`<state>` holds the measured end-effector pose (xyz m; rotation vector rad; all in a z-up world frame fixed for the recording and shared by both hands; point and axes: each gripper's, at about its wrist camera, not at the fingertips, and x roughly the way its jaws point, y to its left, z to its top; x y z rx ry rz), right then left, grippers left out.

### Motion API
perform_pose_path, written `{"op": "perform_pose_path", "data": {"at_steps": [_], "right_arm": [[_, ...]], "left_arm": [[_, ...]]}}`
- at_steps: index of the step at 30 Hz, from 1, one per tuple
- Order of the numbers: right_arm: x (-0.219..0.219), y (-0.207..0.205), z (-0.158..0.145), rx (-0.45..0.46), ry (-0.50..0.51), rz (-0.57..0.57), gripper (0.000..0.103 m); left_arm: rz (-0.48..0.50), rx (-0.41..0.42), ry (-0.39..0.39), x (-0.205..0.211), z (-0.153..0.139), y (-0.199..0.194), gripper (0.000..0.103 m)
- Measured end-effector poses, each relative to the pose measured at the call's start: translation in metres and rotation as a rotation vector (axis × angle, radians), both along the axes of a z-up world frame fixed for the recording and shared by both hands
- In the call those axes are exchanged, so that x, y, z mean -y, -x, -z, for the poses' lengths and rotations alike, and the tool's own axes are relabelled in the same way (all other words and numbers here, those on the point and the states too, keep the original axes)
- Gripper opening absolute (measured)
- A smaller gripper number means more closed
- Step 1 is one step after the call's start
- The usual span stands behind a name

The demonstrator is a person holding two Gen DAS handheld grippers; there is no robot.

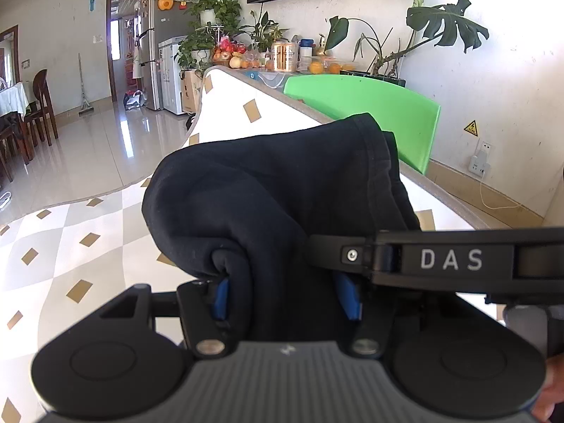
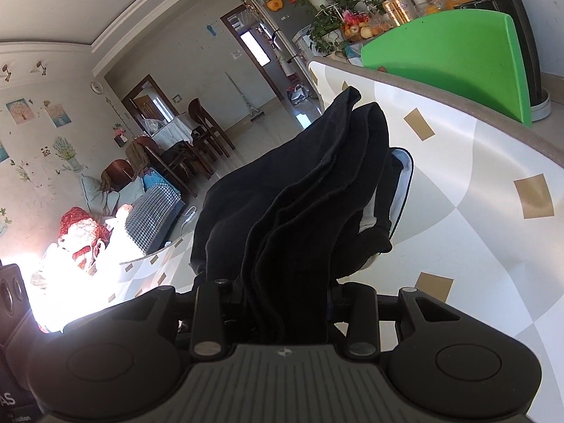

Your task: Fold clothes

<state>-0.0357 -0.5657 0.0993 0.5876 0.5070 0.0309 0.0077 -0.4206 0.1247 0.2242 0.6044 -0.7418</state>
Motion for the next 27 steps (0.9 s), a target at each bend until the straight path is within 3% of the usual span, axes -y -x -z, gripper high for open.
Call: {"op": "perform_pose_path", "data": {"at_steps": [3,5,9,15,18,22,27], "right_arm": [[0.008,-0.003,0.006,-0.04,-0.019,0.05,0.04],[0.017,-0.007,0.014,-0.12,-0.032,0.12,0.054],[0.04,-0.01,0.032,-0.307,-0.065,0.258,0.055],[0.047,0.002,0.019,-0.24,-0.009,0.314,0.054],[0.045,-0.002,0.019,-0.231,-0.041,0.278,0.054],[0.041,-0.011,0.03,-0.259,-0.096,0.204,0.054],[0.044,-0.02,0.052,-0.356,-0.129,0.195,0.054]], "left_arm": [[0.012,-0.014,-0.018,0.01,0.008,-0.007,0.055],[0.004,-0.045,-0.054,0.017,0.02,-0.017,0.073],[-0.062,-0.075,-0.08,0.011,0.041,-0.027,0.079],[-0.114,-0.089,-0.087,-0.007,0.055,-0.034,0.081],[-0.134,-0.108,-0.071,-0.015,0.056,-0.037,0.084],[-0.118,-0.126,-0.077,-0.013,0.06,-0.035,0.084],[-0.086,-0.175,-0.097,-0.005,0.076,-0.031,0.087]]}}
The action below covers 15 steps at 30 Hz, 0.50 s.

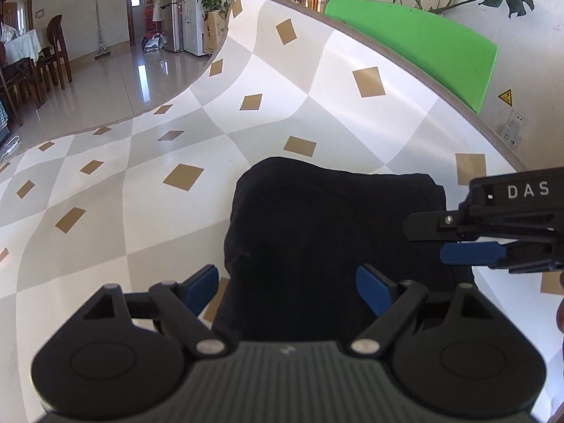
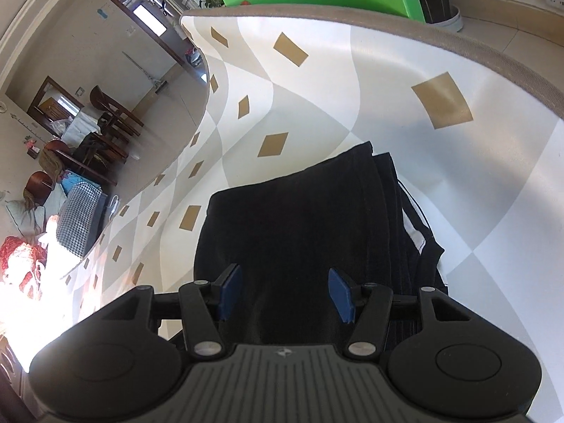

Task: Fold clothes
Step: 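Press the top of the black stack with both open tools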

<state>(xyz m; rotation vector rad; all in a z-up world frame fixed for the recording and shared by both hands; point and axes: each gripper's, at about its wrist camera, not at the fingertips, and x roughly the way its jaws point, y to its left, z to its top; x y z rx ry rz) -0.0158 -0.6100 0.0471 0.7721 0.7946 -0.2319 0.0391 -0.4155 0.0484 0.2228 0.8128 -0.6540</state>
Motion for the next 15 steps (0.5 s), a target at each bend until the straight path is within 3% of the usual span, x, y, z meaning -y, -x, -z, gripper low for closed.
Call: {"op": "perform_pose_path", "data": {"at_steps": [6,12,15], "right_arm": [[0.015,-0.001,0.025,-0.091,-0.041,0.05,0.053],[0.008,-0.008,0.026,-0.138,0.048,0.013,0.05],[0.003,-0.011,0.024,-0.158,0.09,-0.005,0.05]], "left_arm": [[-0.006,-0.083,-0.05,0.002,0.033,-0.005,0.088],[-0.017,-0.091,-0.067,-0.004,0.045,-0.006,0.096],[-0.056,-0.133,-0.068,-0.009,0.047,-0.012,0.101]]}}
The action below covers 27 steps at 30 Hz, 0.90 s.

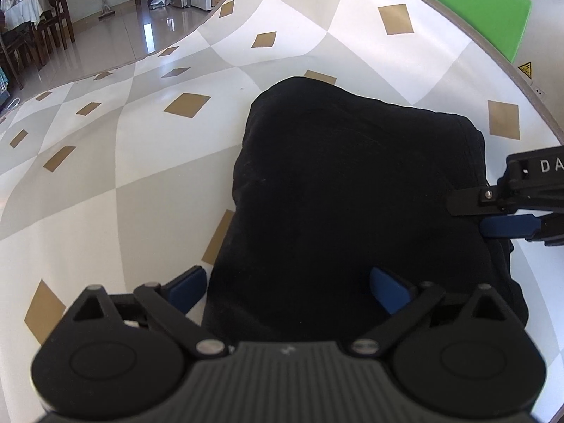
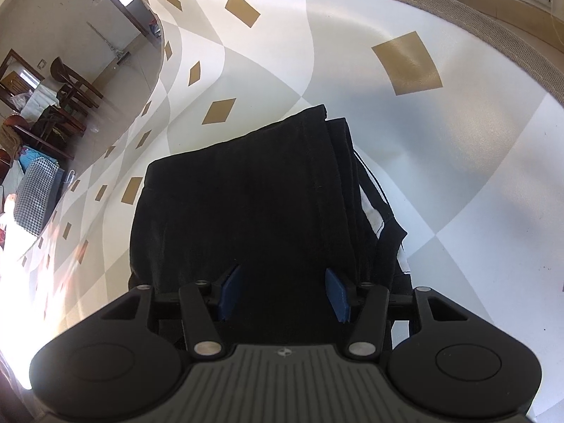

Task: Fold clothes
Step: 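Press the top of the black stack with both open tools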

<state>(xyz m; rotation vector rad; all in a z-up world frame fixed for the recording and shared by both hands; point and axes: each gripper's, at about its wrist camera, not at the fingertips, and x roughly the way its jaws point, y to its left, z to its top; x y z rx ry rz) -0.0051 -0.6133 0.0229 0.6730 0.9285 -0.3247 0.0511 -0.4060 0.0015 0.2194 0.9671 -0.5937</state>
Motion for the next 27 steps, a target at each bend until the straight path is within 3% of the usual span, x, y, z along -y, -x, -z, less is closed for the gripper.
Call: {"op": "perform_pose_path", "data": {"at_steps": [9,27], "right_arm": [[-0.009,0.001,-0.018,-0.037,0.108,-0.009,0.053],[-0.025,0.026,-0.043,-0.108,0.151,0.066,0.055]], "left_arm": [[0.028,0.042,-0.042,-0.005,-0.018,0.016,0.1],[0.101,0.092,-0.079,-0.02,-0.06,0.066,0.103]]}}
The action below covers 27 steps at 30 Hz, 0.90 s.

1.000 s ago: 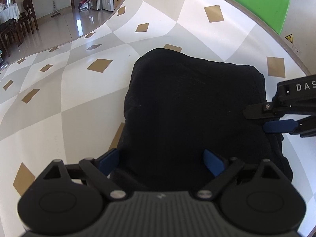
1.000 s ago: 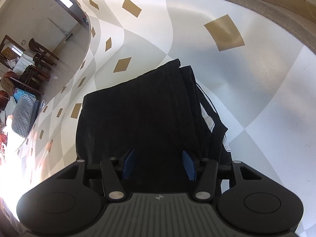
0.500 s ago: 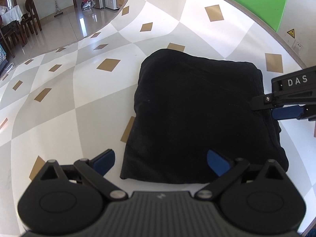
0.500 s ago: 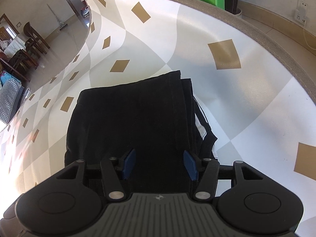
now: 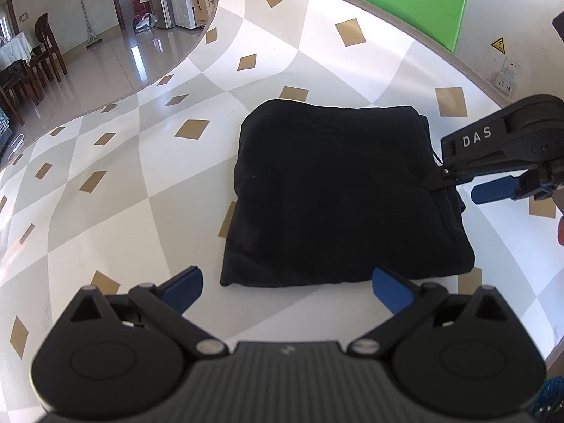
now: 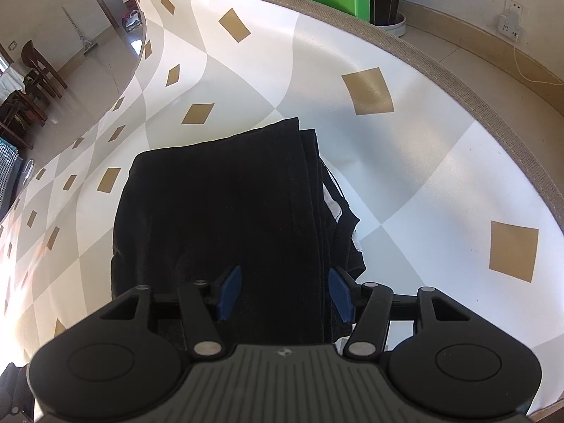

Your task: Fold clothes

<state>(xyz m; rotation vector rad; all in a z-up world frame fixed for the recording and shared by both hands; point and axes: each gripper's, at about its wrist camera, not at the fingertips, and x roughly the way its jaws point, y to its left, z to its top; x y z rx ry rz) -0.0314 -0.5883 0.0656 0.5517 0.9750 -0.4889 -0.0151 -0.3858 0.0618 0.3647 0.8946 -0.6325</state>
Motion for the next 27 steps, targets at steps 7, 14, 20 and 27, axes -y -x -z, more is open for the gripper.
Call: {"op": "perform_pose_path", "data": {"at_steps": [7,14,20,27], "right_arm": [[-0.011,0.009,-0.009,-0.017,0.016,0.006,0.056],[-0.022,0.016,-0.013,-0.026,0.015,-0.007,0.056],[-0.027,0.025,-0.017,-0.01,0.001,0.004,0.056],[-0.033,0.032,-0.019,-0.012,-0.003,0.012,0.056]], "left_arm": [[0.01,0.012,-0.009,-0.013,-0.011,0.017,0.103],[0.0,0.002,-0.013,-0.027,-0.018,0.029,0.103],[0.0,0.011,-0.029,-0.035,-0.021,0.039,0.103],[0.001,0.007,-0.032,-0.042,-0.025,0.048,0.103]]}}
